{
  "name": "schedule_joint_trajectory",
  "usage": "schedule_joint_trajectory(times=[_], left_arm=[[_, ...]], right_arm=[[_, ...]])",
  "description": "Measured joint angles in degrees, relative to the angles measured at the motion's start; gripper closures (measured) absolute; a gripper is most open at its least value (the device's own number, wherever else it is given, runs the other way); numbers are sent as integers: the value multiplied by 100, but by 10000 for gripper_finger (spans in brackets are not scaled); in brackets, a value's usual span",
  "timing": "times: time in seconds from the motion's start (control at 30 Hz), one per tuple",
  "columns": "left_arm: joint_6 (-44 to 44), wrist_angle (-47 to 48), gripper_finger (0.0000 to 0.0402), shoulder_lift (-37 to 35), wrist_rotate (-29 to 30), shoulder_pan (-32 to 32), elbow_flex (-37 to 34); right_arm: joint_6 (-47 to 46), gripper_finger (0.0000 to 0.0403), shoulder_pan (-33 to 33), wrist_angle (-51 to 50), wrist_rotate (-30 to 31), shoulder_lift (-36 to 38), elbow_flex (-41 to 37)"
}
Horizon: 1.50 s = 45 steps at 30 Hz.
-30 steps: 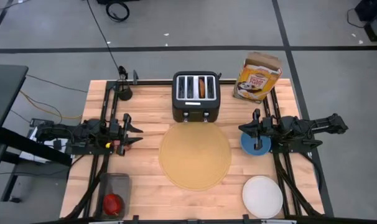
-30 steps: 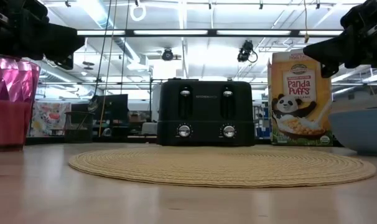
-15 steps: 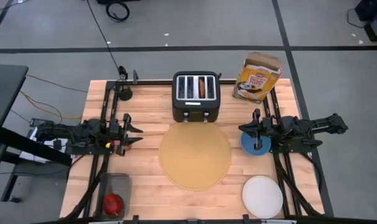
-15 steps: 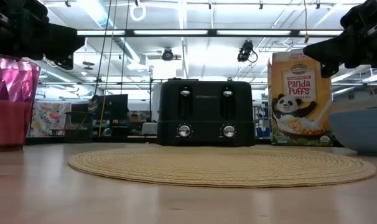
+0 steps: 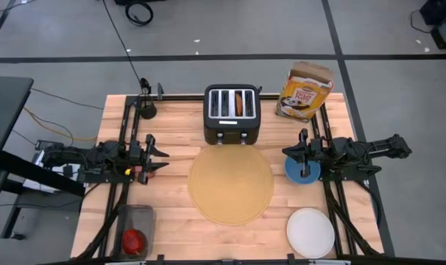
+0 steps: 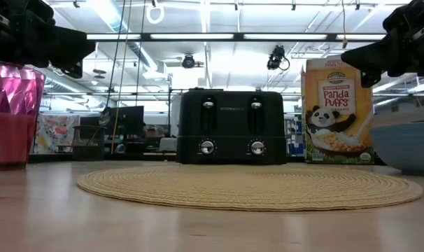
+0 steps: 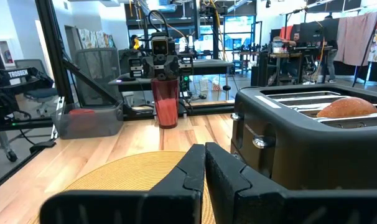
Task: Arrange a breakfast setting
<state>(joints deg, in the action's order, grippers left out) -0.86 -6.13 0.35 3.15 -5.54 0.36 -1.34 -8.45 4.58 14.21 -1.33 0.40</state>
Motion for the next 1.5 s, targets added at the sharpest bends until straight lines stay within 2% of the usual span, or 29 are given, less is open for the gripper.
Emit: schedule_joint_trajectory(times=[0.47, 0.6, 0.7, 0.77, 0.87, 0.93, 1.07, 1.17, 1.4, 1.5], left_arm=[[-53, -133, 260, 1, -1, -2, 0], [-1419, -601, 260, -1, 23, 0, 0], [-1986, -854, 260, -1, 457, 18, 0], [-2586, -1128, 260, 4, 549, 22, 0], [-2889, -1684, 260, 84, 972, 28, 0], [-2932, -2047, 260, 130, 1039, 26, 62], [-2785, -1771, 260, 464, 1061, 13, 801], [-2323, -1127, 260, 943, 1061, 13, 1539], [-2048, 324, 260, 2501, 1072, 20, 3205], [-2039, 433, 260, 3133, 1074, 20, 3647]], right_arm=[[0, 380, 0, -2, 0, -2, 0], [0, 380, 0, 0, 0, 0, -1], [0, 380, 0, 0, -2, -2, -2], [0, 380, 0, 0, 0, -2, 0], [0, 380, 0, 3, -2, -2, 0], [0, 380, 0, -1, 0, -2, 0], [0, 380, 0, 10, -7, -4, 0], [0, 380, 0, 9, -35, -6, -2], [0, 380, 0, 7, -37, -6, 0], [0, 380, 0, 4, -39, -4, 0]])
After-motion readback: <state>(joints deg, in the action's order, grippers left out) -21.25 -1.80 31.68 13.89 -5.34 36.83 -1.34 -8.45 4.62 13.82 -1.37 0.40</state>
